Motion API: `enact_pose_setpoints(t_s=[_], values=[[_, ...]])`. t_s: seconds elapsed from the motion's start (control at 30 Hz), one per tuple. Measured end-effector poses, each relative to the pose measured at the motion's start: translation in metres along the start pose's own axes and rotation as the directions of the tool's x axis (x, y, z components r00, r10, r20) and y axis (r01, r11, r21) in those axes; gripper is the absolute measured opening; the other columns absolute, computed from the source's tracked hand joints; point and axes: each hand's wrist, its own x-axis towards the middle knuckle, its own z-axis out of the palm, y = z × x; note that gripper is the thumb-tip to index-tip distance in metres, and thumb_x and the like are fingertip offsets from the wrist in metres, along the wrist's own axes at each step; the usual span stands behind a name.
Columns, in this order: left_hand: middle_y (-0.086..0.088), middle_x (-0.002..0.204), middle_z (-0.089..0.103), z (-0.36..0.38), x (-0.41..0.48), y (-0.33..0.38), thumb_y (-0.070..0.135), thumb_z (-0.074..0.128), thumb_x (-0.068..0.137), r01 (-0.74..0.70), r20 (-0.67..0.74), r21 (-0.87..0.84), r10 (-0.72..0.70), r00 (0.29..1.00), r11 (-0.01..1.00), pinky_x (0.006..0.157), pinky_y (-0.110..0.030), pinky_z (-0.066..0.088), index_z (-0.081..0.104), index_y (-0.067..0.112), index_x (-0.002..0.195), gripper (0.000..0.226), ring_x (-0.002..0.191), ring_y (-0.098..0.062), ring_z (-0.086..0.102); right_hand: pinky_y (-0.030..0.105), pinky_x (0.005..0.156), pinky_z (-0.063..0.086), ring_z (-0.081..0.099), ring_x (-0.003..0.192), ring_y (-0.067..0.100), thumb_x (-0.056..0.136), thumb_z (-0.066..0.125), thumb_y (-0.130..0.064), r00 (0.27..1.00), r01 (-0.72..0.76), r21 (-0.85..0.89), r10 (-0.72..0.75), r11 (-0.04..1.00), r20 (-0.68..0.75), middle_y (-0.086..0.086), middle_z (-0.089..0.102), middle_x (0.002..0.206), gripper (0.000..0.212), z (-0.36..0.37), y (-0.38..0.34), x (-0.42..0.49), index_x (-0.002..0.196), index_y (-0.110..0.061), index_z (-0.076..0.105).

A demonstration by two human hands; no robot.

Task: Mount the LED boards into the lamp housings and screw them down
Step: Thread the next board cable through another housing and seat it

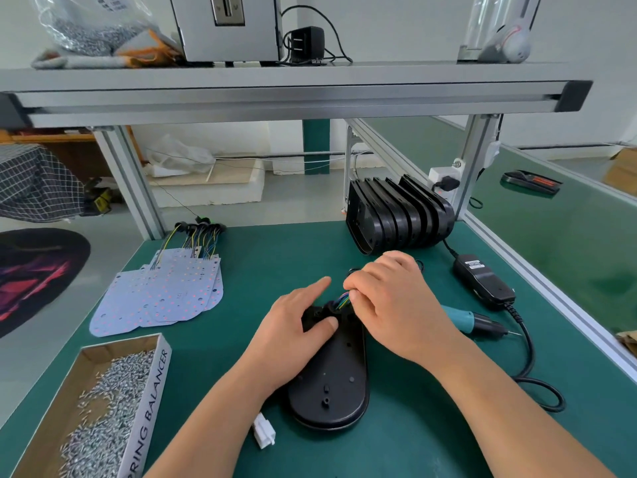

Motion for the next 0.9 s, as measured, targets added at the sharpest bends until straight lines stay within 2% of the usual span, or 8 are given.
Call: enact_pose_setpoints(t_s=[0.1,0.2,0.3,0.4,0.5,0.63,0.77,0.9], values=[[0.015,0.162,0.044,-0.013,0.001,0.001,0.047,0.056,0.093,0.106,-0.001,0.15,-0.107,0.994,0.983,0.121,-0.03,0.029,0.037,0.036,0.165,0.076,0.154,-0.01,0.028,0.053,0.116,0.036,0.061,0.095,0.023,0.088,0.062,-0.025,1.0,0.012,-0.028,-0.011,1.0,0.026,-0.007,0.07,0.1,0.031,-0.003,-0.005,-0.001,0.115,-0.025,0.077],[0.004,0.154,0.05,-0.024,-0.001,0.003,0.065,0.047,0.091,0.222,-0.036,0.425,-0.229,0.973,0.877,0.116,-0.043,0.039,0.044,0.029,0.16,0.077,0.147,-0.024,0.037,0.055,0.12,0.031,0.062,0.105,0.026,0.095,0.065,-0.041,0.998,0.05,-0.075,-0.048,0.996,0.027,-0.003,0.071,0.111,0.03,-0.002,-0.01,0.003,0.115,-0.022,0.078],[0.002,0.124,0.055,-0.026,-0.007,0.006,0.087,0.033,0.077,0.306,-0.059,0.521,-0.324,0.944,0.797,0.103,-0.044,0.047,0.064,0.025,0.122,0.082,0.128,-0.026,0.048,0.054,0.119,0.031,0.059,0.099,0.024,0.097,0.065,-0.05,0.983,0.119,-0.173,-0.091,0.978,0.162,-0.007,0.068,0.103,0.036,0.004,-0.017,0.005,0.123,-0.025,0.069],[0.002,0.105,0.052,-0.024,-0.007,0.011,0.087,0.039,0.079,0.333,-0.065,0.519,-0.353,0.934,0.787,0.095,-0.044,0.05,0.061,0.025,0.094,0.068,0.113,-0.027,0.052,0.046,0.102,0.04,0.054,0.081,0.021,0.098,0.069,-0.044,0.972,0.123,-0.171,-0.084,0.978,0.218,-0.01,0.059,0.082,0.018,0.011,-0.02,0.002,0.102,-0.028,0.063],[0.0,0.096,0.05,-0.019,-0.006,0.014,0.077,0.052,0.086,0.34,-0.05,0.439,-0.355,0.933,0.832,0.086,-0.042,0.048,0.049,0.02,0.073,0.058,0.102,-0.031,0.052,0.042,0.086,0.044,0.056,0.074,0.02,0.096,0.076,-0.038,0.976,0.032,-0.062,-0.018,0.998,0.218,-0.011,0.059,0.077,0.013,0.012,-0.018,0.003,0.097,-0.028,0.066],[-0.003,0.082,0.046,-0.015,-0.007,0.015,0.075,0.058,0.085,0.309,-0.039,0.336,-0.314,0.949,0.89,0.066,-0.04,0.035,0.037,0.017,0.063,0.065,0.09,-0.035,0.056,0.047,0.085,0.049,0.068,0.086,0.028,0.093,0.08,-0.028,0.969,-0.082,0.083,0.06,0.993,0.241,-0.001,0.072,0.09,0.024,0.012,-0.016,0.001,0.115,-0.017,0.076],[0.007,0.079,0.065,-0.02,-0.007,0.015,0.075,0.069,0.068,0.344,-0.074,-0.06,-0.347,0.935,0.937,0.061,-0.033,0.045,0.057,0.016,0.082,0.062,0.064,-0.008,0.059,0.035,0.088,0.04,0.063,0.101,0.027,0.095,0.079,-0.029,0.947,-0.282,0.217,0.235,0.935,0.22,-0.003,0.076,0.11,0.033,0.01,-0.014,0.001,0.126,-0.023,0.074],[-0.012,0.1,0.078,-0.02,-0.007,0.014,0.049,0.087,0.07,0.384,0.107,-0.604,-0.407,0.907,0.698,0.071,-0.036,0.059,0.061,0.008,0.112,0.064,0.081,-0.019,0.074,0.023,0.09,0.037,0.061,0.115,0.018,0.095,0.078,-0.031,0.917,-0.388,0.347,0.32,0.854,0.24,-0.013,0.073,0.123,0.037,0.013,-0.013,-0.003,0.131,-0.03,0.071]])
